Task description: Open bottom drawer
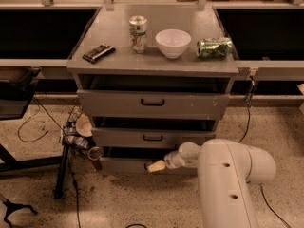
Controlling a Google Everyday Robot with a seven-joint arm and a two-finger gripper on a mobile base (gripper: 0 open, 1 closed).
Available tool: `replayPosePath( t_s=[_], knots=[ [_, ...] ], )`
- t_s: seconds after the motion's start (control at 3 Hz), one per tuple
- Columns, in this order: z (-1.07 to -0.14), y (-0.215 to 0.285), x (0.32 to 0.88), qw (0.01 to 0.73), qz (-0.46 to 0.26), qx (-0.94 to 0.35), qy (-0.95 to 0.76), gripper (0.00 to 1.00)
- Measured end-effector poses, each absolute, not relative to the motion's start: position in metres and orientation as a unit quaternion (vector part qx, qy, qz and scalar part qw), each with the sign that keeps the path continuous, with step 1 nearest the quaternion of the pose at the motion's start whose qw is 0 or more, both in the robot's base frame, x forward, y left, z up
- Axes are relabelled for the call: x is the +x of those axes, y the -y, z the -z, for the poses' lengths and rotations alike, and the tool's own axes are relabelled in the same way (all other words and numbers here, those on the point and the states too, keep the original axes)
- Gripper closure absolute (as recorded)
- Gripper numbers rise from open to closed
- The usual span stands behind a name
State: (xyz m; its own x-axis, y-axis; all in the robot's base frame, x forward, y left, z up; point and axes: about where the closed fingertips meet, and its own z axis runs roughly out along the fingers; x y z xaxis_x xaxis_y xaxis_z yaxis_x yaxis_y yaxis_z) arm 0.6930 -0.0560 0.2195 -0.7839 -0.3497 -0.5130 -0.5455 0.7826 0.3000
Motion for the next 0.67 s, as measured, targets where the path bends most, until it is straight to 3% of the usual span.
replayPosePath(
  t_s=[0.67],
  knots=[
    [-0.2188, 0.056, 0.6897, 0.208, -0.217, -0.249, -0.921, 0.0]
  ],
)
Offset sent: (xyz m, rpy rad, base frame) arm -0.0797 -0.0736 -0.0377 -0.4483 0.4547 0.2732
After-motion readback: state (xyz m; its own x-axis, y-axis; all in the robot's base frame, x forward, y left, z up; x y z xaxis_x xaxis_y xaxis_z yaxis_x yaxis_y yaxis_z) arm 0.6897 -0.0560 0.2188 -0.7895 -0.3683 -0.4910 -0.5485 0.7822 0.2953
